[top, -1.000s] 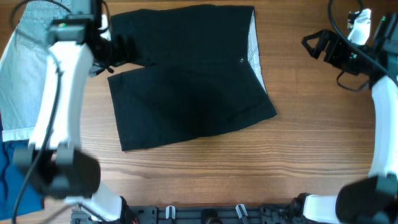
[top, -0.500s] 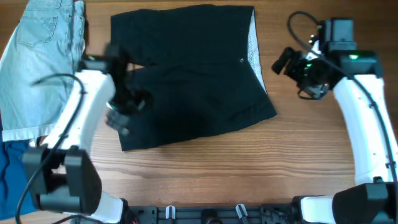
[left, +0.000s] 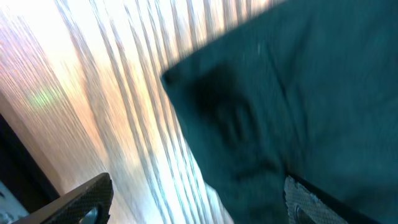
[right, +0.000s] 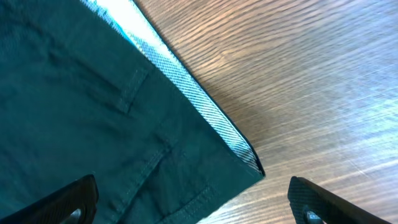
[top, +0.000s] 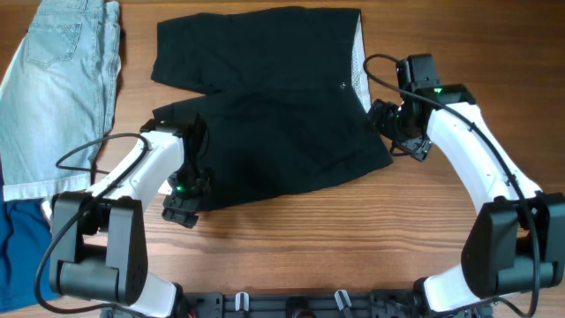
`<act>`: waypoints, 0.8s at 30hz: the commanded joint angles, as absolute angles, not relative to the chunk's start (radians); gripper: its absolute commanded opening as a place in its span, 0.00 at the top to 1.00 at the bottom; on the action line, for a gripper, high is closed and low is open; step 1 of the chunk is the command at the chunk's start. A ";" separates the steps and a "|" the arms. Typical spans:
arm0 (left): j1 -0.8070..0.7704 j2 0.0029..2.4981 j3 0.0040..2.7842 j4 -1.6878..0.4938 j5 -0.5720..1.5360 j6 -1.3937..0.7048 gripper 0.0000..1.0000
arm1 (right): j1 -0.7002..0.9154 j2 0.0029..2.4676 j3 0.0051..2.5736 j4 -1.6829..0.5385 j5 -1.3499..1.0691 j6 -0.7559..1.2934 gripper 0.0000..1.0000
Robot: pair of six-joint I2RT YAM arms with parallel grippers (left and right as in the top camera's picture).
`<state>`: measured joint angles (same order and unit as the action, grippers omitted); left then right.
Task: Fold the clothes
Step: 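Grasp the bottom leg hems with both grippers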
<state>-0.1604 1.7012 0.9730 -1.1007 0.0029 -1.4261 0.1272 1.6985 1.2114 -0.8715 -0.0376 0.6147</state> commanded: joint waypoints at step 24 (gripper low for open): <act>-0.158 1.687 0.797 -0.834 -0.133 -1.497 0.96 | 0.128 1.711 1.013 -0.792 -0.250 0.718 0.13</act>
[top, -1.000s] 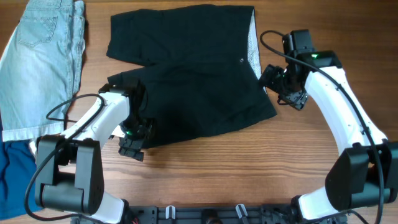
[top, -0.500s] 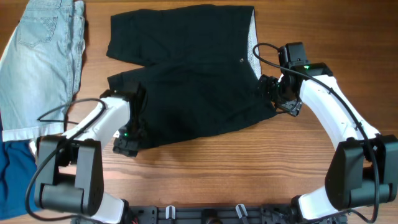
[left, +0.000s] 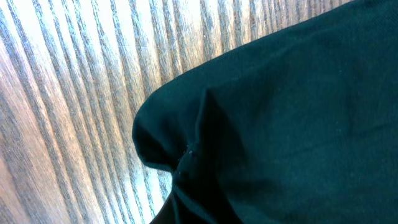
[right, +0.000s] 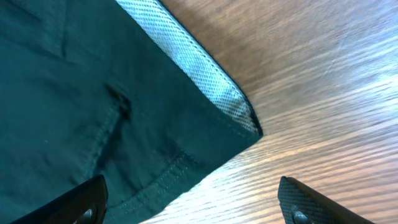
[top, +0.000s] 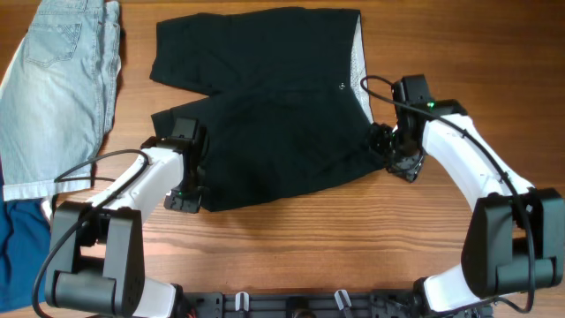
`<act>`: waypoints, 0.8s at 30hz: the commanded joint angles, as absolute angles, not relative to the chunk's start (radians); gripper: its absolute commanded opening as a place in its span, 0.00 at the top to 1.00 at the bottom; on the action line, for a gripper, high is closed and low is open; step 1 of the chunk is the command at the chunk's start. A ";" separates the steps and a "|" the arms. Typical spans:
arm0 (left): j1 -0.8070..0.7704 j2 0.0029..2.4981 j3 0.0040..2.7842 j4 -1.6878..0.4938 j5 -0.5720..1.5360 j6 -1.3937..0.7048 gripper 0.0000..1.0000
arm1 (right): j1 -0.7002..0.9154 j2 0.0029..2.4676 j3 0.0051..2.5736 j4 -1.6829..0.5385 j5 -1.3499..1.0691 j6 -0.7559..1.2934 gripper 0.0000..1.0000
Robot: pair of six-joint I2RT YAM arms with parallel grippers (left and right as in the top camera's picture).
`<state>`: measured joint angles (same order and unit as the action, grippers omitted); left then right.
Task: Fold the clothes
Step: 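Grasp the bottom leg hems with both grippers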
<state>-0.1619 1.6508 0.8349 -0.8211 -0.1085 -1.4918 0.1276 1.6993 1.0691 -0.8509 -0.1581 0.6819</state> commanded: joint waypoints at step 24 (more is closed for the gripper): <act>-0.115 1.501 1.028 -0.971 -0.182 -1.122 0.96 | 0.025 1.571 0.973 -0.779 -0.127 0.684 0.96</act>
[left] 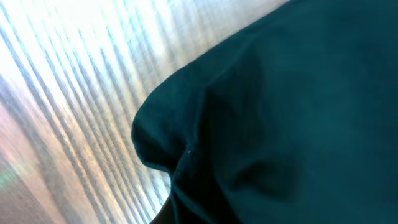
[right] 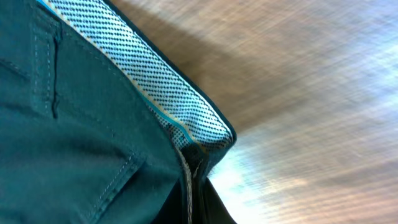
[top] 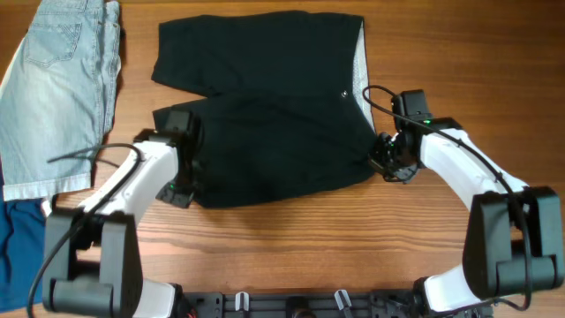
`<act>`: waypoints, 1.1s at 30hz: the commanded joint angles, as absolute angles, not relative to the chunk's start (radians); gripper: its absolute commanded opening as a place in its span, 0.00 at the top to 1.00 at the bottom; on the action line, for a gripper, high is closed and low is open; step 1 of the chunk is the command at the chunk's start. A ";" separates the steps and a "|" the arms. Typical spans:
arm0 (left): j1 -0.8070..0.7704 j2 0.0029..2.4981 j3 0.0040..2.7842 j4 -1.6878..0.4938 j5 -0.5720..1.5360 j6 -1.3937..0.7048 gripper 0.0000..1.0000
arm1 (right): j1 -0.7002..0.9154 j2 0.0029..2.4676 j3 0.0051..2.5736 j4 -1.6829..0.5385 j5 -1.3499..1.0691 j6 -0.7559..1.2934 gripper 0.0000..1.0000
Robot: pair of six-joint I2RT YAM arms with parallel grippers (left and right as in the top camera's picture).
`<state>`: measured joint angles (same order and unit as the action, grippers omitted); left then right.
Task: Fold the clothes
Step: 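Grasp the bottom leg hems with both grippers, then lift the leg hems with both grippers and fold upward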
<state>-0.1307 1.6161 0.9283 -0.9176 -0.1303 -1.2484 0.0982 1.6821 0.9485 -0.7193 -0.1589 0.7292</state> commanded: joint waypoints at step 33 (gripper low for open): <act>-0.250 1.644 1.393 -0.849 -0.440 -0.920 0.96 | -0.186 1.551 1.242 -0.900 -0.049 0.398 0.96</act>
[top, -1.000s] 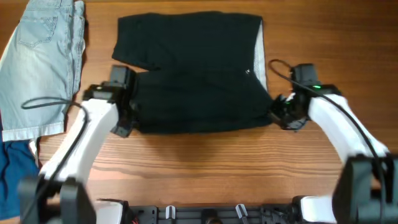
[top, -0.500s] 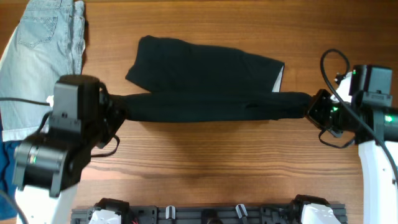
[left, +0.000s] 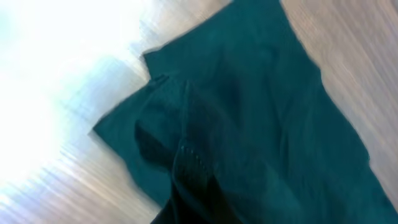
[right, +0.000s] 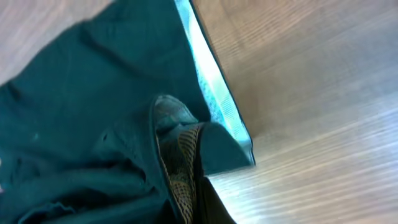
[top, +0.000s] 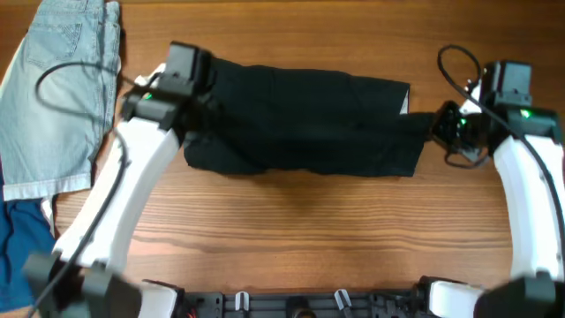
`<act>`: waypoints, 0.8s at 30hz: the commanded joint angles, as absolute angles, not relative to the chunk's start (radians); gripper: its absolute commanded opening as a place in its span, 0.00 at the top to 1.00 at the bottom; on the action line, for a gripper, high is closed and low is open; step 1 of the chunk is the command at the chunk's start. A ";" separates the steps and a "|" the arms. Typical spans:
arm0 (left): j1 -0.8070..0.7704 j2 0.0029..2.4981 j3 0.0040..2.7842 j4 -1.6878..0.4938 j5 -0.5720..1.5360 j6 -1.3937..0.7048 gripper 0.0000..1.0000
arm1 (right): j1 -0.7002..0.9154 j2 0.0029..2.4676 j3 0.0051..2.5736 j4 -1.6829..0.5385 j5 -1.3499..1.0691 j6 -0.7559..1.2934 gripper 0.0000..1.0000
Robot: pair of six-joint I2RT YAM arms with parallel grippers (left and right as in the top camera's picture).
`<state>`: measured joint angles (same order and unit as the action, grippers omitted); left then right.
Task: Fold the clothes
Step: 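Lift the leg hems with both grippers and fold upward, then lay the hems onto the waistband with both grippers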
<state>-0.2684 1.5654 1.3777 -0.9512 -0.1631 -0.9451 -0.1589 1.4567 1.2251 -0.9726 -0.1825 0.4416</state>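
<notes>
The black shorts [top: 300, 119] hang stretched as a long band above the middle of the table, lifted at both ends. My left gripper [top: 190, 99] is shut on the hem corner at the band's left end; the left wrist view shows dark cloth [left: 249, 124] bunched at its jaws. My right gripper [top: 439, 131] is shut on the waistband corner at the right end. The right wrist view shows the patterned waistband lining [right: 180, 162] pinched between its jaws.
Light denim shorts [top: 57, 88] lie at the far left of the wooden table [top: 291, 238]. A blue garment [top: 19, 252] lies at the front left corner. The left arm's cable loops over the denim.
Both grippers have risen and moved toward the far side with the shorts' front corners in them. The shorts, flat before, are now a narrower band held up between the two arms.
Both grippers stood open at the front corners of the flat black shorts. Then the left one was shut on the hem corner while the right still stood open. Then the right was shut on the waistband corner. Now both hold the shorts up, doubled over.
</notes>
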 commanded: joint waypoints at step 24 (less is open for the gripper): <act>-0.244 1.918 1.393 -0.140 -0.524 -0.841 0.96 | -0.178 1.812 1.235 -0.374 -0.002 0.434 0.96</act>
